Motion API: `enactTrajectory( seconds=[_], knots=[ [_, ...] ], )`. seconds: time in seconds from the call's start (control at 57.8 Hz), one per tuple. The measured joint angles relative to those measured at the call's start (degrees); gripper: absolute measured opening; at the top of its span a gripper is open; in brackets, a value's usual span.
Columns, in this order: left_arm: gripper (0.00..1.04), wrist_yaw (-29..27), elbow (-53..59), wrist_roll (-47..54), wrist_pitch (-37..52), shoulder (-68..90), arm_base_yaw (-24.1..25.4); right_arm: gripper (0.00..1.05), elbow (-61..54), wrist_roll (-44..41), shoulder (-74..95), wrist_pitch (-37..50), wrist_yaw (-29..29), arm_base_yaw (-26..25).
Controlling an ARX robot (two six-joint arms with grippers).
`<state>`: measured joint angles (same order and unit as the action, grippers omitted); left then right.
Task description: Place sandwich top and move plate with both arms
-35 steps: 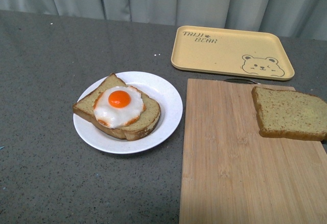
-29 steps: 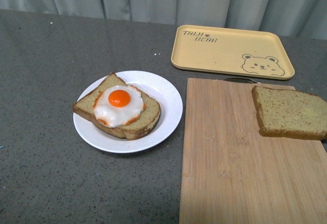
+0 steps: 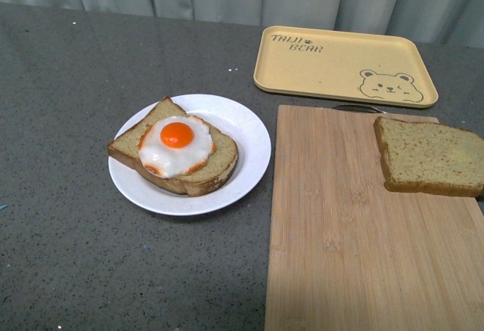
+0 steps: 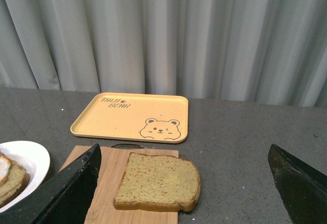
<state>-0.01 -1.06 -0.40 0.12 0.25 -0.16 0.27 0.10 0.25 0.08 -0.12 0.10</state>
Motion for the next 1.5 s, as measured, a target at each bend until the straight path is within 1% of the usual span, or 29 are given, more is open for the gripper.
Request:
enactTrajectory(
  seconds=[1.505],
  knots=[
    [0.98,0.00,0.00,0.00,0.00,0.00,0.00,0.95,0.00,0.00,0.00,0.00,0.00,0.00]
  ],
)
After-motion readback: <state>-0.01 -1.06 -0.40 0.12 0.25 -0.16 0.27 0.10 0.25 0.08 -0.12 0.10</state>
